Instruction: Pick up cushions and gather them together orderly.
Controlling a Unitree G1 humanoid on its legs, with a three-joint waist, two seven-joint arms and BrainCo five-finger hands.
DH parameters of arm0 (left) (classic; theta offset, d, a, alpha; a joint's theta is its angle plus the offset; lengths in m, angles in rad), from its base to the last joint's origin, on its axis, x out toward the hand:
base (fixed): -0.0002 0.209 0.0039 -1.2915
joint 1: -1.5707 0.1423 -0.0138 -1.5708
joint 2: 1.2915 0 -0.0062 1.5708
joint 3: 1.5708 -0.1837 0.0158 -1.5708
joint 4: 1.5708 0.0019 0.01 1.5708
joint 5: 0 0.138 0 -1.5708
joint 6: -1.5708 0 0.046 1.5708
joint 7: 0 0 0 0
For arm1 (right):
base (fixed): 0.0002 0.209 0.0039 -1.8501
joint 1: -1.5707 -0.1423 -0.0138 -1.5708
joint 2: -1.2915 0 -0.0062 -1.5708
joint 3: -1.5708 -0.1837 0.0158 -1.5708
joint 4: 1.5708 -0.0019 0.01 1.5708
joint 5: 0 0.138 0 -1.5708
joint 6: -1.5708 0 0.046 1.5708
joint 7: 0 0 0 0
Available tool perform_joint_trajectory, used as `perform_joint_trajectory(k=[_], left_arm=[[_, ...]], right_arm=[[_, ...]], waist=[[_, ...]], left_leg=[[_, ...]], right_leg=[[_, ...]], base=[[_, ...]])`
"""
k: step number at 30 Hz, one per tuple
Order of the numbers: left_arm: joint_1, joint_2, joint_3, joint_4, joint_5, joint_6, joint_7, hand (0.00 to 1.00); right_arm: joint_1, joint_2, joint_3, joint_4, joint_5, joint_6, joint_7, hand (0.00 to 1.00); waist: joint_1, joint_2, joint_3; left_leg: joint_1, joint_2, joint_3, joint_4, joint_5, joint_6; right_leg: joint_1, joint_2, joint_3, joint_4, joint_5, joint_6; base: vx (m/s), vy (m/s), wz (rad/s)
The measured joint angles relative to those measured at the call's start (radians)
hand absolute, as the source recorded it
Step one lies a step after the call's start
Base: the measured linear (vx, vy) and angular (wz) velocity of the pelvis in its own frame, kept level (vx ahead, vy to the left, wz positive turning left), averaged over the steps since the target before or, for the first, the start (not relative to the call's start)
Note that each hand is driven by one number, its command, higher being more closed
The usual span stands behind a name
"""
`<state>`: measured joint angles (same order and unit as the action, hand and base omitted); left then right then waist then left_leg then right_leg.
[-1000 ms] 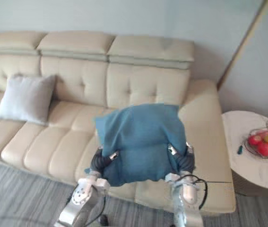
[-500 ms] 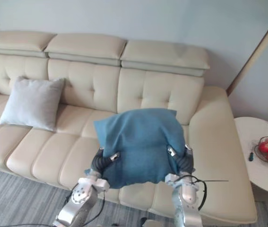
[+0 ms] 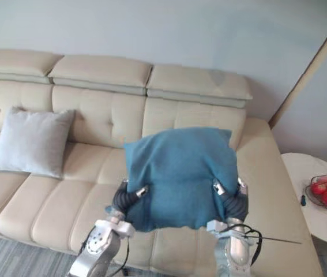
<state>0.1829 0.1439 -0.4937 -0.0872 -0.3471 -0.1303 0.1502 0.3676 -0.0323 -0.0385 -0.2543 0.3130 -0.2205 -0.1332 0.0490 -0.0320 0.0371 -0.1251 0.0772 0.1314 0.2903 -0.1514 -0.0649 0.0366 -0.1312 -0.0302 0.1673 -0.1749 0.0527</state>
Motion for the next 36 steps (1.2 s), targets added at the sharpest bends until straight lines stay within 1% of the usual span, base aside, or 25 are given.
perform_joint_trajectory(k=[3,6,9,10,13,14,15,16,18,20,21,22,24,26,27,28,29,30,31,32,34,35,36], left_arm=[[0.000,0.002,-0.010,0.000,0.002,0.002,0.000,1.00],[0.000,0.002,-0.025,0.000,0.013,0.010,0.000,1.00],[-0.001,0.003,-0.040,0.001,0.037,0.018,0.002,1.00],[-0.008,0.003,-0.039,0.006,0.047,0.021,0.005,1.00],[-0.085,0.013,-0.045,0.055,0.073,0.022,0.038,1.00],[-0.132,0.017,-0.045,0.075,0.075,0.022,0.065,1.00],[-0.185,0.024,-0.043,0.093,0.075,0.022,0.090,1.00],[-0.214,0.029,-0.041,0.101,0.075,0.022,0.100,1.00],[-0.357,0.034,-0.026,0.134,0.073,0.022,0.160,1.00],[-0.480,0.036,0.001,0.169,0.070,0.021,0.214,1.00],[-0.572,0.036,0.023,0.210,0.070,0.019,0.244,1.00],[-0.618,0.036,0.038,0.234,0.070,0.019,0.254,1.00],[-0.766,0.037,0.067,0.276,0.068,0.011,0.326,1.00],[-0.862,0.037,0.083,0.310,0.070,-0.002,0.359,1.00],[-0.954,0.038,0.097,0.355,0.070,-0.016,0.399,1.00],[-1.050,0.038,0.118,0.394,0.071,-0.020,0.424,1.00],[-1.106,0.040,0.127,0.419,0.071,-0.023,0.440,0.00],[-1.159,0.040,0.136,0.446,0.073,-0.027,0.455,0.00],[-1.228,0.040,0.147,0.483,0.080,-0.030,0.472,0.00],[-1.262,0.040,0.155,0.500,0.081,-0.030,0.480,0.00],[-1.385,0.038,0.184,0.589,0.091,-0.030,0.488,0.00],[-1.417,0.036,0.192,0.615,0.090,-0.030,0.488,0.00],[-1.466,0.033,0.208,0.662,0.086,-0.029,0.486,0.00]], right_arm=[[0.005,-0.001,-0.006,0.019,-0.002,0.000,0.000,1.00],[0.005,-0.002,-0.022,0.060,-0.038,-0.001,0.000,1.00],[-0.003,-0.009,-0.029,0.123,-0.041,0.000,-0.010,1.00],[-0.018,-0.009,-0.028,0.156,-0.043,-0.001,-0.016,1.00],[-0.119,-0.028,-0.024,0.267,-0.055,0.007,-0.042,1.00],[-0.170,-0.047,-0.008,0.297,-0.074,0.013,-0.059,1.00],[-0.230,-0.064,0.007,0.316,-0.078,0.020,-0.075,1.00],[-0.263,-0.070,0.010,0.323,-0.079,0.025,-0.083,1.00],[-0.432,-0.105,0.021,0.363,-0.080,0.030,-0.133,1.00],[-0.557,-0.141,0.045,0.379,-0.079,0.034,-0.183,1.00],[-0.658,-0.150,0.052,0.407,-0.079,0.039,-0.206,1.00],[-0.710,-0.153,0.053,0.422,-0.079,0.041,-0.215,1.00],[-0.862,-0.179,0.062,0.435,-0.099,0.042,-0.282,1.00],[-0.962,-0.188,0.060,0.454,-0.119,0.042,-0.316,1.00],[-1.059,-0.195,0.060,0.485,-0.131,0.040,-0.353,1.00],[-1.154,-0.209,0.059,0.520,-0.158,0.038,-0.381,1.00],[-1.208,-0.212,0.054,0.539,-0.162,0.035,-0.398,1.00],[-1.259,-0.210,0.049,0.565,-0.175,0.032,-0.421,0.00],[-1.326,-0.209,0.040,0.610,-0.198,0.029,-0.451,0.00],[-1.362,-0.209,0.036,0.637,-0.201,0.028,-0.466,0.00],[-1.493,-0.204,0.004,0.761,-0.218,0.033,-0.498,0.00],[-1.526,-0.204,-0.006,0.795,-0.218,0.039,-0.499,0.00],[-1.574,-0.202,-0.026,0.846,-0.211,0.054,-0.498,0.00]], waist=[[-0.001,0.000,-0.005],[-0.005,-0.005,-0.012],[-0.014,-0.007,-0.013],[-0.016,-0.008,-0.014],[-0.016,-0.008,-0.012],[-0.015,-0.008,0.000],[-0.014,-0.006,0.024],[-0.011,-0.005,0.036],[-0.002,-0.003,0.088],[0.007,0.000,0.095],[0.009,0.000,0.117],[0.009,0.001,0.129],[0.013,0.003,0.135],[0.012,0.006,0.152],[0.011,0.008,0.162],[0.010,0.015,0.189],[0.010,0.017,0.207],[0.009,0.021,0.215],[0.008,0.025,0.219],[0.007,0.027,0.225],[0.004,0.034,0.262],[0.004,0.036,0.269],[0.004,0.039,0.272]], left_leg=[[0.024,-0.023,0.011,-0.047,0.015,0.013],[0.025,-0.031,0.008,-0.077,0.033,0.013],[0.027,-0.038,-0.003,-0.112,0.056,0.009],[0.027,-0.038,-0.004,-0.134,0.069,0.006],[-0.006,-0.031,-0.002,-0.195,0.121,0.007],[-0.029,-0.028,-0.003,-0.214,0.145,0.008],[-0.052,-0.020,-0.004,-0.219,0.160,0.007],[-0.065,-0.017,-0.004,-0.219,0.166,0.007],[-0.147,-0.007,-0.002,-0.215,0.198,0.012],[-0.236,0.002,0.000,-0.201,0.218,0.013],[-0.262,0.004,0.002,-0.201,0.227,0.015],[-0.272,0.004,0.002,-0.201,0.233,0.015],[-0.338,0.007,0.002,-0.200,0.252,0.015],[-0.368,0.007,0.001,-0.201,0.264,0.016],[-0.399,0.008,0.000,-0.201,0.279,0.016],[-0.415,0.008,-0.001,-0.204,0.288,0.017],[-0.422,0.008,0.000,-0.207,0.293,0.017],[-0.438,0.008,0.000,-0.210,0.298,0.016],[-0.468,0.009,-0.001,-0.218,0.310,0.016],[-0.481,0.009,-0.001,-0.218,0.313,0.016],[-0.513,0.011,-0.002,-0.218,0.319,0.014],[-0.523,0.013,-0.002,-0.216,0.319,0.014],[-0.548,0.016,-0.002,-0.216,0.320,0.013]], right_leg=[[0.000,-0.020,0.010,-0.004,0.003,0.005],[-0.001,-0.024,0.009,-0.031,0.008,0.014],[-0.003,-0.022,0.005,-0.038,0.011,0.016],[-0.014,-0.020,0.004,-0.045,0.017,0.023],[-0.060,-0.007,0.010,-0.070,0.049,0.018],[-0.091,-0.001,0.009,-0.070,0.062,0.016],[-0.117,0.006,0.010,-0.069,0.075,0.011],[-0.132,0.009,0.011,-0.067,0.081,0.013],[-0.234,0.016,0.015,-0.020,0.088,0.018],[-0.344,0.021,0.024,0.028,0.093,0.018],[-0.380,0.023,0.029,0.047,0.095,0.022],[-0.396,0.023,0.031,0.058,0.096,0.023],[-0.479,0.024,0.033,0.091,0.098,0.026],[-0.515,0.025,0.033,0.105,0.102,0.026],[-0.551,0.025,0.033,0.113,0.107,0.026],[-0.571,0.025,0.033,0.117,0.111,0.025],[-0.583,0.025,0.034,0.123,0.112,0.026],[-0.603,0.025,0.034,0.128,0.112,0.026],[-0.636,0.025,0.034,0.130,0.117,0.026],[-0.650,0.025,0.034,0.132,0.119,0.026],[-0.686,0.027,0.034,0.141,0.121,0.026],[-0.697,0.028,0.034,0.142,0.122,0.025],[-0.721,0.030,0.034,0.142,0.125,0.025]], base=[[0.02,0.053,-0.05],[0.01,-0.008,0.01],[0.01,-0.028,0.08],[-0.03,-0.041,0.01],[-0.06,-0.037,-0.05],[-0.12,-0.039,-0.01],[-0.12,-0.028,-0.02],[-0.18,-0.021,-0.03],[-0.23,-0.018,-0.05],[-0.21,-0.014,-0.09],[-0.14,-0.001,-0.08],[-0.19,0.003,-0.06],[-0.16,0.006,-0.02],[-0.07,0.002,0.00],[-0.07,0.000,-0.01],[-0.05,0.001,-0.01],[-0.06,0.000,0.00],[-0.03,-0.001,0.00],[0.00,0.000,0.00],[0.00,0.000,0.00],[0.00,0.000,0.00],[0.00,0.000,0.00],[0.02,-0.008,-0.05]])
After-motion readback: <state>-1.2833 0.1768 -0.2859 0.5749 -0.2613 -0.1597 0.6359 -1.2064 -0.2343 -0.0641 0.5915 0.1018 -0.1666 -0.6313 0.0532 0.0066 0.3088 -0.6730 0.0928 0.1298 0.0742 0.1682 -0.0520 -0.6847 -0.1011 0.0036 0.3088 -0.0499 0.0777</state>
